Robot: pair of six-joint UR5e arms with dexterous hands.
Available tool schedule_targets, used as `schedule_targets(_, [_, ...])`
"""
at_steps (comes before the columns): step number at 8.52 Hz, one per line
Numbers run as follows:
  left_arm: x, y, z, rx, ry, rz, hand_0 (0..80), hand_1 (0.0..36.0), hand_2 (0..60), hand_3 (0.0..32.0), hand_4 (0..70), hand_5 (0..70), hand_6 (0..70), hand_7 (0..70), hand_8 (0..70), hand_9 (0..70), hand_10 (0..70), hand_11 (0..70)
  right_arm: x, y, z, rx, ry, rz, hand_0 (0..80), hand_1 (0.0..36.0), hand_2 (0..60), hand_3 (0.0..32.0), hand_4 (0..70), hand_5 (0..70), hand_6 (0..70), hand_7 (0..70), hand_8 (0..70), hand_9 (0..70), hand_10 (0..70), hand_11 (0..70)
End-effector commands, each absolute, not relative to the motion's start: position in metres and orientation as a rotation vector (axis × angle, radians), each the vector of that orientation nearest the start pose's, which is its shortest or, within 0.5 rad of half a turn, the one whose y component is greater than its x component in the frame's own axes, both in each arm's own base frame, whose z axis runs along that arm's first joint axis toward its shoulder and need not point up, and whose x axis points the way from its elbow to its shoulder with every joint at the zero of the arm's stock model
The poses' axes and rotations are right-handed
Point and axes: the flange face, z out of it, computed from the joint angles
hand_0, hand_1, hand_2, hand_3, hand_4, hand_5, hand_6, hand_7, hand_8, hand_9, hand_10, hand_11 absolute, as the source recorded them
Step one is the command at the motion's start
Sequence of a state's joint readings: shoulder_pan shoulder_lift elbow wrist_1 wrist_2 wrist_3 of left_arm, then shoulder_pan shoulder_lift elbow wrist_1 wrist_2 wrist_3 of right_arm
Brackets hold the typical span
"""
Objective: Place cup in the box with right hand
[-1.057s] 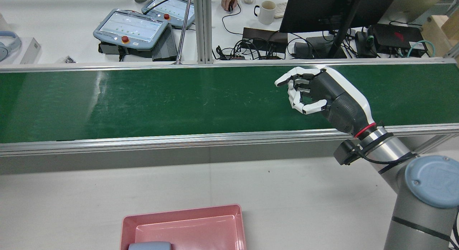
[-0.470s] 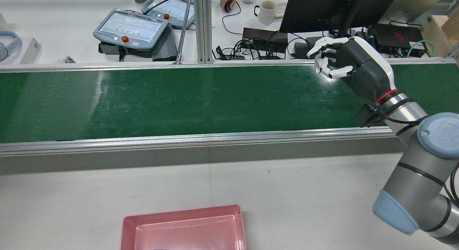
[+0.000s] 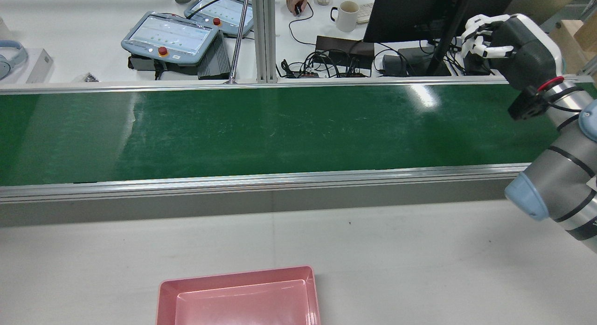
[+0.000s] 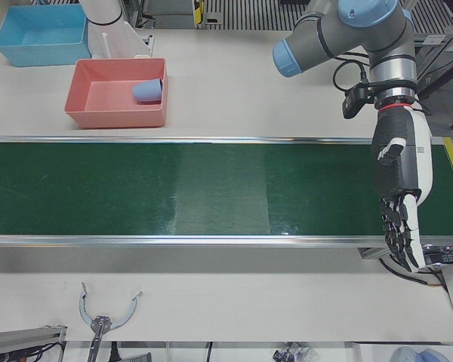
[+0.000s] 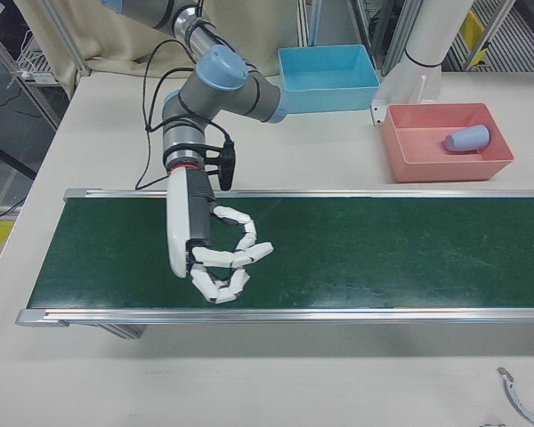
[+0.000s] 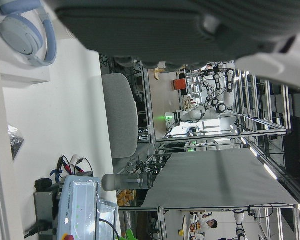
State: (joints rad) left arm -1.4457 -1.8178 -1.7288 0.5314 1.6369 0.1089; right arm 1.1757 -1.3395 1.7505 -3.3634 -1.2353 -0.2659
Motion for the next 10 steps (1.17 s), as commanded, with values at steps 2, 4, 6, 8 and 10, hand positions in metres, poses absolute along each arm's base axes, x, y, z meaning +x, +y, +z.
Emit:
schedule_targets(2, [-0.057,-0.562,0.532,-0.089,1.942,-2.182,0.0,0.0,0.0,0.0,0.0,0.0,0.0,0.0,0.0,0.0,0.0,0.0,0.027,-0.578,0.574,-0.371,2.336,-2.248,71.2,36.0,60.0,0.0,64.6,19.0,29.9,70.0,48.0,61.3,27.2,41.9])
schedule_targets(4, [-0.058,-0.562,0.532,-0.088,1.941,-2.184,0.0,0.0,0.0,0.0,0.0,0.0,0.0,0.0,0.0,0.0,0.0,0.0,0.049,-0.578,0.597,-0.403,2.284,-2.288,76.4,36.0,60.0,0.0,62.4,19.6,30.1,70.0,49.0,62.6,31.3,47.1])
schedule_targets(6, [-0.057,-0.562,0.531,-0.089,1.944,-2.18,0.0,0.0,0.0,0.0,0.0,0.0,0.0,0.0,0.0,0.0,0.0,0.0,0.08,-0.573,0.626,-0.45,2.202,-2.343,80.0,36.0,60.0,0.0,57.6,20.1,30.1,70.0,50.4,64.4,32.5,48.7])
schedule_targets(8, [-0.057,-0.562,0.532,-0.089,1.941,-2.183,0.0,0.0,0.0,0.0,0.0,0.0,0.0,0.0,0.0,0.0,0.0,0.0,0.086,-0.575,0.623,-0.455,2.201,-2.328,80.0,36.0,60.0,0.0,62.6,20.0,31.6,70.0,51.5,66.1,33.6,50.0])
schedule_targets(10, [-0.057,-0.562,0.532,-0.091,1.94,-2.182,0.0,0.0,0.0,0.0,0.0,0.0,0.0,0.0,0.0,0.0,0.0,0.0,0.085,-0.577,0.614,-0.452,2.219,-2.308,80.0,36.0,60.0,0.0,62.1,20.4,31.8,70.0,52.1,67.4,35.9,53.0])
